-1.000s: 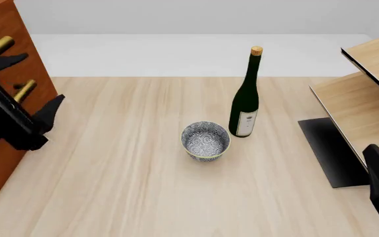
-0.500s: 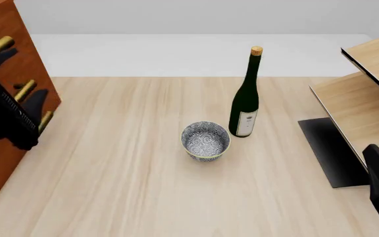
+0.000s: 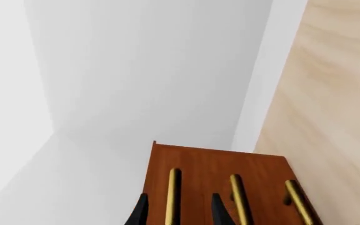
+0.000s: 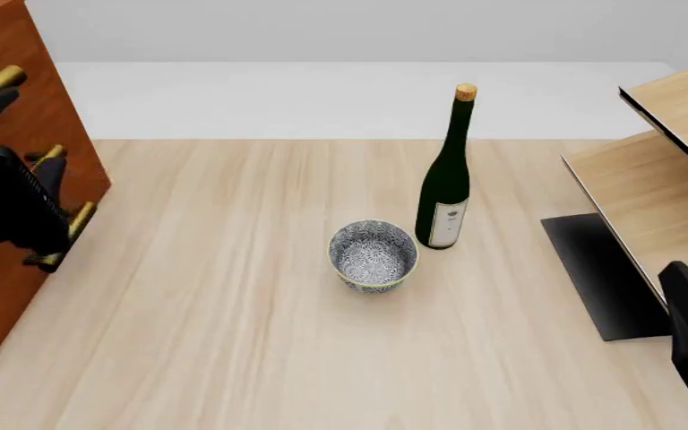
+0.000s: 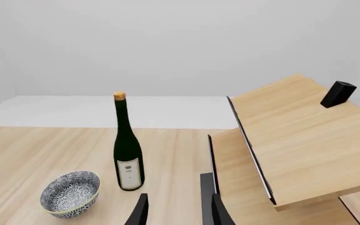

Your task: Close the bottom drawer of the cabinet and open the top drawer.

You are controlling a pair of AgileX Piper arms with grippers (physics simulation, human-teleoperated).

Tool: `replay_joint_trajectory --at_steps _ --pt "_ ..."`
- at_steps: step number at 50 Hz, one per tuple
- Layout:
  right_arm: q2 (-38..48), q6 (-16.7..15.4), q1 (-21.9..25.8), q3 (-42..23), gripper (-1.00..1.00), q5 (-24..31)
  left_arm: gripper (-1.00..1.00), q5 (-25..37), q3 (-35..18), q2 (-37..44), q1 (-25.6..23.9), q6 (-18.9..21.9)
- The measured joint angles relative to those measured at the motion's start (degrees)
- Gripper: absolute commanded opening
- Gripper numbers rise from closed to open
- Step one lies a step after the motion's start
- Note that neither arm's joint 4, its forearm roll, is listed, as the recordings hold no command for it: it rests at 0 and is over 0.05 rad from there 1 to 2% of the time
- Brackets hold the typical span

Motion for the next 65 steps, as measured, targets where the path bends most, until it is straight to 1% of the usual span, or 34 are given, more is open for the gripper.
replay_joint_trajectory --at_steps 13,30,50,65 --pt "0.0 -0.2 0.1 0.0 1.0 0.0 1.0 -2.1 -2.6 4.8 3.3 0.4" --pt "0.0 -0.4 0.1 0.0 1.0 0.0 1.0 -3.3 -5.8 10.4 7.0 -0.5" --pt "0.0 -0.6 0.2 0.0 1.0 -0.1 1.0 -3.2 -8.8 13.6 11.0 -1.6" --pt "0.0 -0.8 0.4 0.1 1.0 -0.2 1.0 -3.2 -11.2 15.3 13.5 -1.6"
